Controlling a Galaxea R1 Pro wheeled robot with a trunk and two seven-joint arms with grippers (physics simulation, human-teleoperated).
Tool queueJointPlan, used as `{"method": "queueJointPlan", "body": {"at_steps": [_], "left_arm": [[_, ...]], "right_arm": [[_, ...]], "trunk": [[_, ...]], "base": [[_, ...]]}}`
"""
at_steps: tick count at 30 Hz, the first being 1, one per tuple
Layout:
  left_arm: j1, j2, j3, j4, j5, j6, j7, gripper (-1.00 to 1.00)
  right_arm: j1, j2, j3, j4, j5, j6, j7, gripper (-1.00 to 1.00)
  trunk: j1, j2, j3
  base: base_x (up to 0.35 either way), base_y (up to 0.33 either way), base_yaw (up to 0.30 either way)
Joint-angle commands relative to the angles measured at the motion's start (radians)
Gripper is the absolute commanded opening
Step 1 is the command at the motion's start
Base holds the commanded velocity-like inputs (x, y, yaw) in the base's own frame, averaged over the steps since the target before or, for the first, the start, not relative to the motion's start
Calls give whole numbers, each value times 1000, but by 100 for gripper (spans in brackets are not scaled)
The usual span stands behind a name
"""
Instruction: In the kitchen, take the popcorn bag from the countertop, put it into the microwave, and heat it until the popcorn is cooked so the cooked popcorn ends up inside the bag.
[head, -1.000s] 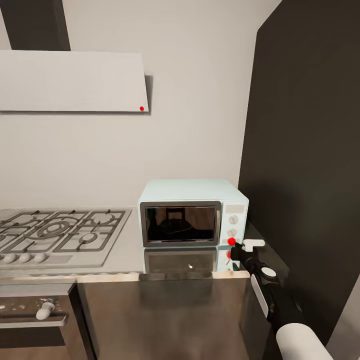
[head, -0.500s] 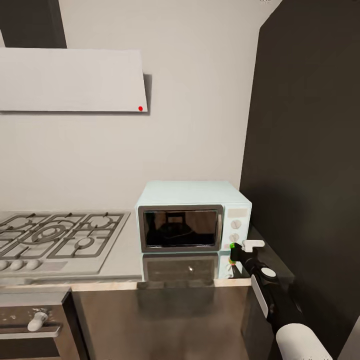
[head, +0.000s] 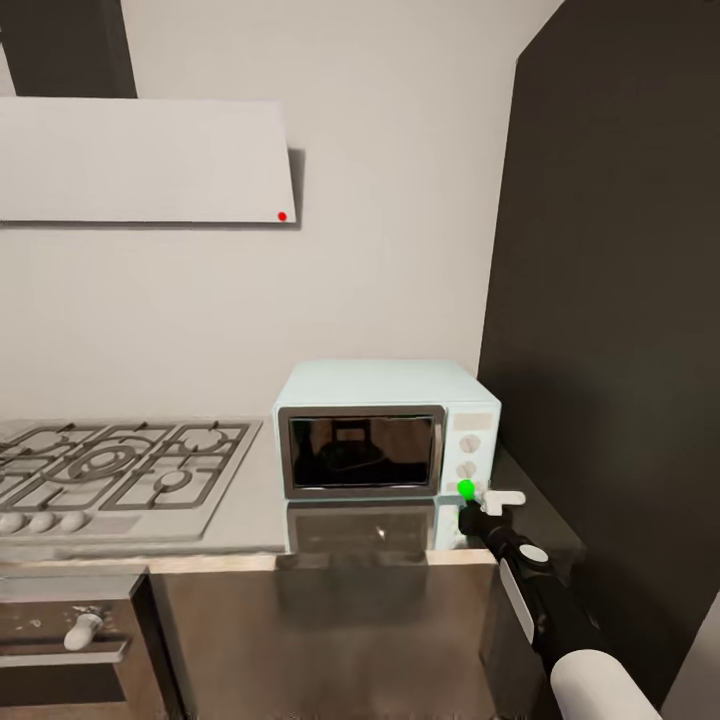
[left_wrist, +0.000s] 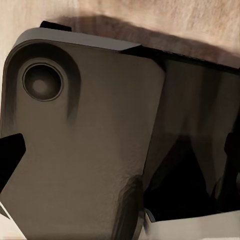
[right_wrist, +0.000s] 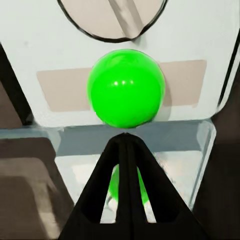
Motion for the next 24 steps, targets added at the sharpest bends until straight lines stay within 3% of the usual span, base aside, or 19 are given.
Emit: {"method": "queueJointPlan", "body": {"at_steps": [1, 10, 20, 24], "left_arm": [[-1, 1, -8, -2, 11, -2, -1, 100], [-1, 1, -8, -2, 10, -3, -2, 100], [-1, 1, -8, -2, 9, -3, -2, 100], [-1, 0, -9, -2, 10, -3, -1, 100]], "right_arm": [[-1, 2, -7, -2, 7, 5, 10, -100], [-1, 2, -7, -45, 14, 14, 11, -100], [-1, 2, -7, -110, 15, 40, 10, -100], [-1, 2, -7, -131, 15, 87, 10, -100]], "trunk": [[-1, -1, -1], [-1, -1, -1], [-1, -1, -1], [-1, -1, -1]], "base": [[-305, 0, 0], [-314, 0, 0], [-21, 0, 0], [-237, 0, 0]]}}
